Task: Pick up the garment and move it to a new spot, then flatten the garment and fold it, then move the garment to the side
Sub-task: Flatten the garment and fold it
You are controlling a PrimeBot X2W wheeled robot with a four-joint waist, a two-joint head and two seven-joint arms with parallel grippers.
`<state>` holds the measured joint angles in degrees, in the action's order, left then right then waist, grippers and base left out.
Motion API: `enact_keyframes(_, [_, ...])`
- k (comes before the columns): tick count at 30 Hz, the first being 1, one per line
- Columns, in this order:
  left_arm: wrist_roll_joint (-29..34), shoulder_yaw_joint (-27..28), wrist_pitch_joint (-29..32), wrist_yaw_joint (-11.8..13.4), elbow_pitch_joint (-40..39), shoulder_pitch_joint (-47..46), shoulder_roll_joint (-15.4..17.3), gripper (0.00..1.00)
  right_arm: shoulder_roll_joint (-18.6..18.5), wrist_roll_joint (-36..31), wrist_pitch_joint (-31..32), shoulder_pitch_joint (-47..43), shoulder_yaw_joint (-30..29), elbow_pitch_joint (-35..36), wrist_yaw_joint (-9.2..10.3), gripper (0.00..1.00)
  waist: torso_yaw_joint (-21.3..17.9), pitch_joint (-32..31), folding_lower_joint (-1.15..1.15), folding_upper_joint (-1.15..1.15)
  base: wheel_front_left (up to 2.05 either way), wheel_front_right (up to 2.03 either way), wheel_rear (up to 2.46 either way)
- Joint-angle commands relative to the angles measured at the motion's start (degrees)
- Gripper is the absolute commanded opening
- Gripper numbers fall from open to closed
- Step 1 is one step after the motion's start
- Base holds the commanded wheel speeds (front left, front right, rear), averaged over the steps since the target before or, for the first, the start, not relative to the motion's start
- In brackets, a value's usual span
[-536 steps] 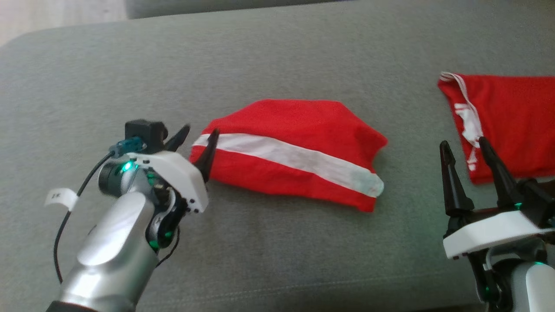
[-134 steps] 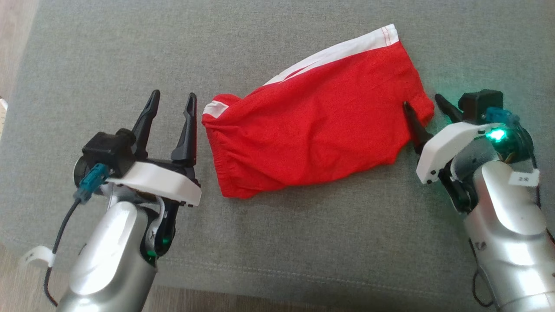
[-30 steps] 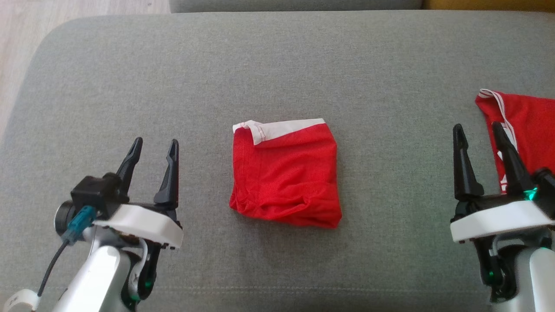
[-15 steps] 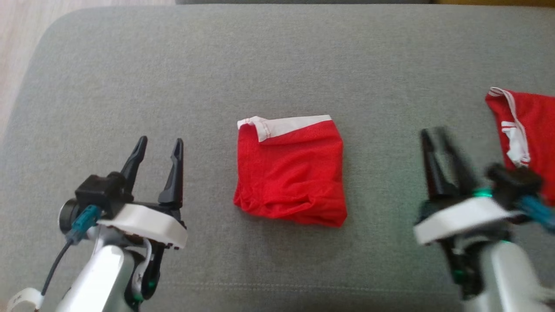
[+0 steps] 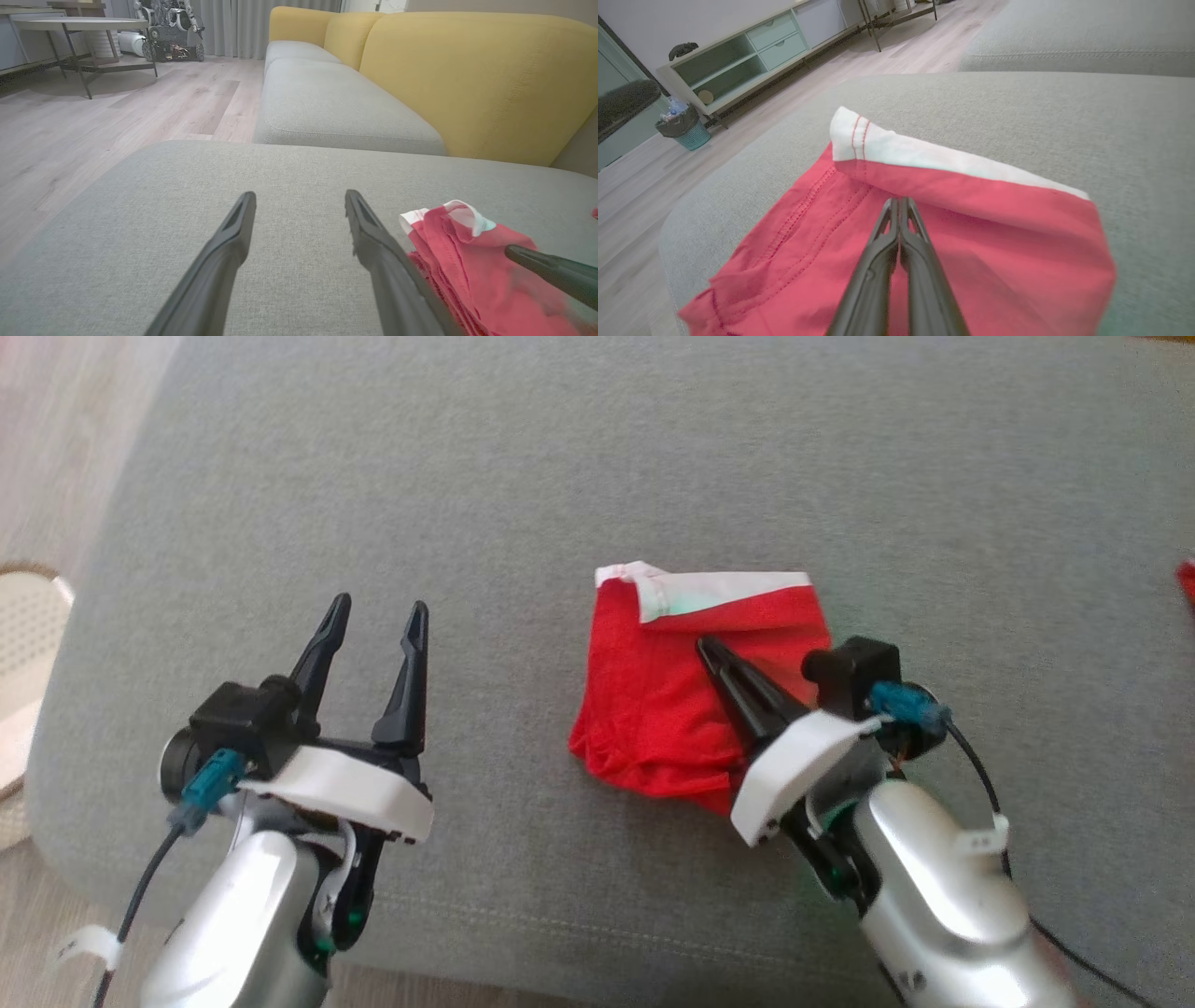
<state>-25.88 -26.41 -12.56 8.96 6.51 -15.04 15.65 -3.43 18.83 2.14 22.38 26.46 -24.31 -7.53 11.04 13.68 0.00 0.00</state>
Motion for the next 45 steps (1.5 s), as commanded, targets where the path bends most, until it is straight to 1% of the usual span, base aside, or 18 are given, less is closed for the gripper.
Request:
enact_keyframes(1, [-0.01,2.13,-0.61,-0.37,-1.28,-3.05,0.86,1.0,0.4,0.59,-0.83,2.48,1.39,0.9,0.04,0.0,0.92,0.82,0.0,0.0,0.0,0.0,0.0])
enact_keyframes(11, [0.17,1.65,-1.56,-1.1,0.7,-4.68,-0.52,1.0,0.07,4.84,-3.74,13.79,5.6,-9.9,0.04,0.0,2.77,2.02,0.0,0.0,0.0,0.0,0.0])
enact_keyframes(18, [0.23,1.6,-1.92,-1.43,1.69,-5.16,-1.04,1.0,0.23,10.37,-5.68,18.14,8.9,-15.35,0.04,0.0,2.64,1.96,0.0,0.0,0.0,0.0,0.0])
enact_keyframes(21, [0.22,1.76,-2.02,-1.33,2.1,-4.72,-1.0,1.0,0.26,12.2,-7.33,17.96,10.93,-14.82,0.04,0.0,1.69,1.13,0.0,0.0,0.0,0.0,0.0])
enact_keyframes(24, [0.18,1.95,-2.08,-1.26,2.44,-3.92,-0.53,1.0,-0.7,13.58,-8.98,16.29,12.07,-12.02,0.04,0.0,0.15,-0.06,0.0,0.0,0.0,0.0,0.0])
enact_keyframes(26, [0.15,2.07,-2.09,-1.17,2.48,-3.57,-0.3,1.0,-1.3,13.85,-9.61,15.46,12.11,-10.63,0.04,0.0,-0.44,-0.51,0.0,0.0,0.0,0.0,0.0])
enact_keyframes(29, [-0.06,2.6,-2.08,-0.74,2.46,-2.53,0.43,1.0,-3.74,13.95,-11.31,12.51,10.44,-6.06,0.04,0.0,-2.25,-1.57,0.0,0.0,0.0,0.0,0.0])
enact_keyframes(30, [-0.18,2.84,-2.05,-0.54,2.4,-2.21,0.68,1.0,-4.49,13.77,-11.68,11.4,9.31,-4.58,0.04,0.38,-2.93,-1.87,0.0,0.0,0.0,0.0,0.0])
enact_keyframes(31, [-0.27,3.05,-2.0,-0.3,2.27,-1.87,0.89,1.0,-5.24,13.28,-11.98,10.31,7.89,-3.29,0.04,0.93,-3.54,-2.23,0.0,0.0,0.0,0.0,0.0])
enact_keyframes(32, [-0.34,3.2,-1.93,-0.13,2.09,-1.52,1.12,1.0,-6.02,12.29,-12.45,9.18,6.04,-1.97,0.04,1.0,-4.06,-2.62,0.0,0.0,0.0,0.0,0.0])
enact_keyframes(34, [-0.46,3.58,-1.83,0.22,1.77,-0.81,1.72,1.0,-7.04,9.97,-12.89,6.52,1.55,0.54,0.04,1.0,-5.06,-3.44,0.0,0.0,0.0,0.0,0.0])
enact_keyframes(37, [-0.26,3.94,-1.68,0.9,0.9,0.18,2.61,1.0,-7.61,5.55,-12.34,2.1,-6.38,4.47,0.04,1.0,-6.24,-4.52,0.0,0.0,0.0,0.0,0.0])
enact_keyframes(40, [0.07,4.12,-1.43,1.49,-0.15,1.17,3.57,1.0,-7.13,1.04,-10.16,-2.46,-13.75,9.17,0.04,1.0,-7.08,-5.4,0.0,0.0,0.0,0.0,0.0])
enact_keyframes(43, [0.34,4.14,-1.05,1.93,-1.19,2.13,4.44,1.0,-6.21,-2.7,-7.19,-7.08,-19.23,14.41,0.04,1.0,-7.68,-6.37,0.0,0.0,0.0,0.0,0.0])
enact_keyframes(44, [0.6,4.12,-0.8,2.32,-1.84,2.98,5.04,1.0,-5.41,-4.62,-5.33,-10.1,-22.06,17.93,0.04,1.0,-8.07,-7.19,0.0,0.0,0.0,0.0,0.0])
enact_keyframes(45, [0.63,4.13,-0.66,2.5,-2.18,3.44,5.28,1.0,-4.99,-5.4,-4.38,-11.53,-23.19,19.57,0.04,1.0,-8.26,-7.55,0.0,0.0,0.0,0.0,0.0])
